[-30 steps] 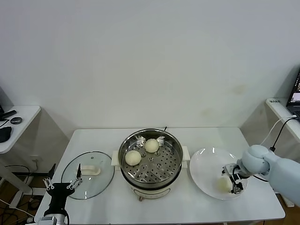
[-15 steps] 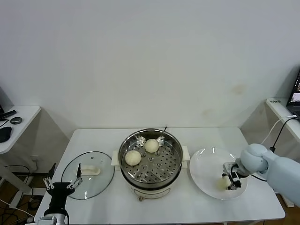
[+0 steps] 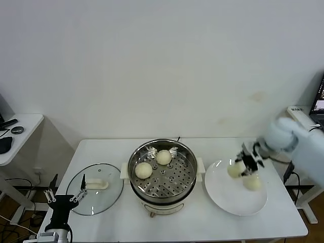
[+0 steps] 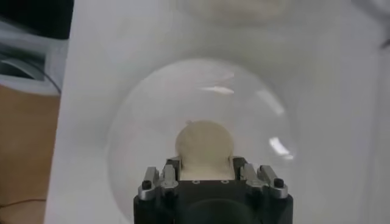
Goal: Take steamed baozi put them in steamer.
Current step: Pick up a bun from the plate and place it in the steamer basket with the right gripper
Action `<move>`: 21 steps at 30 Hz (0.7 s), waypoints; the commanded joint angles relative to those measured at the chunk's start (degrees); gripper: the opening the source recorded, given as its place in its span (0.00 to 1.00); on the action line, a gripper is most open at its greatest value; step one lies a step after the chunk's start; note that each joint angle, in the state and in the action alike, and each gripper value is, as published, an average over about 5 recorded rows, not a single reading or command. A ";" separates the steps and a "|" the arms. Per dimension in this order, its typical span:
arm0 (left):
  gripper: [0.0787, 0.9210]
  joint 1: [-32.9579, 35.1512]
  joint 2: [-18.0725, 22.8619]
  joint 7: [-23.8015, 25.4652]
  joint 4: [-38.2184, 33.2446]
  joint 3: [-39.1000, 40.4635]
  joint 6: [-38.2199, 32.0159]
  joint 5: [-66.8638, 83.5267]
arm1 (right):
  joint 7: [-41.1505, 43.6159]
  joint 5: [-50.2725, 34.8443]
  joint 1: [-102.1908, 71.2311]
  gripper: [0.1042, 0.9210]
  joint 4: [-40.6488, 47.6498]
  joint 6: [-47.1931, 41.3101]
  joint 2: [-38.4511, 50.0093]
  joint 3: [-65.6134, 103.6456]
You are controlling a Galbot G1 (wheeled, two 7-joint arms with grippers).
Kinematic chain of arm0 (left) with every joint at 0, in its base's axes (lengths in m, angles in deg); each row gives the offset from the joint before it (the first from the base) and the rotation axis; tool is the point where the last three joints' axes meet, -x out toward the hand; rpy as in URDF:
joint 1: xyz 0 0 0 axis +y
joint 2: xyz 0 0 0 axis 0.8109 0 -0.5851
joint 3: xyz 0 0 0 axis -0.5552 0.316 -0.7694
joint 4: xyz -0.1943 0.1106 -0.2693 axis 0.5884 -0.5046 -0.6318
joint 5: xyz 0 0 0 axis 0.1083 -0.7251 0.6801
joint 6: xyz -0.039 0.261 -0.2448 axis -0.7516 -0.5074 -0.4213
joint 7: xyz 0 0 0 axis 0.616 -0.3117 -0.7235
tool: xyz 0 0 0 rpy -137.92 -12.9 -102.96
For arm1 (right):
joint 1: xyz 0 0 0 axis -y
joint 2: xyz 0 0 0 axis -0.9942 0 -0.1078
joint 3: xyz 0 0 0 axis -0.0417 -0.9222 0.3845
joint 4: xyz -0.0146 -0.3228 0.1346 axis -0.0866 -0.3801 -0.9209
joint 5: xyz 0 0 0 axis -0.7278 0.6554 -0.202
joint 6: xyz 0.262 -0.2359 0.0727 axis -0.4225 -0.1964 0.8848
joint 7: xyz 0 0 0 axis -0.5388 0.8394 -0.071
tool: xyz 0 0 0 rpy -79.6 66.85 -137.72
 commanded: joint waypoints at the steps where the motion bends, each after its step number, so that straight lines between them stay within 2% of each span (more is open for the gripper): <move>1: 0.88 -0.05 0.02 0.01 -0.06 -0.04 0.01 0.06 | 3.58 -9.40 22.75 0.51 -0.86 3.11 -8.68 -7.92; 9: 0.88 -0.30 0.53 -0.04 0.09 -0.10 0.02 -0.11 | -3.09 -12.04 24.47 0.51 -6.92 11.12 -22.71 -20.66; 14: 0.88 -0.06 0.88 -0.09 -0.05 -0.56 -0.06 -0.16 | -5.29 -8.69 22.05 0.52 -5.92 18.90 -29.06 -25.86; 21: 0.88 0.21 1.21 -0.10 -0.45 -1.63 -0.18 -0.07 | -7.99 -1.21 18.11 0.52 -4.09 27.32 -32.35 -29.77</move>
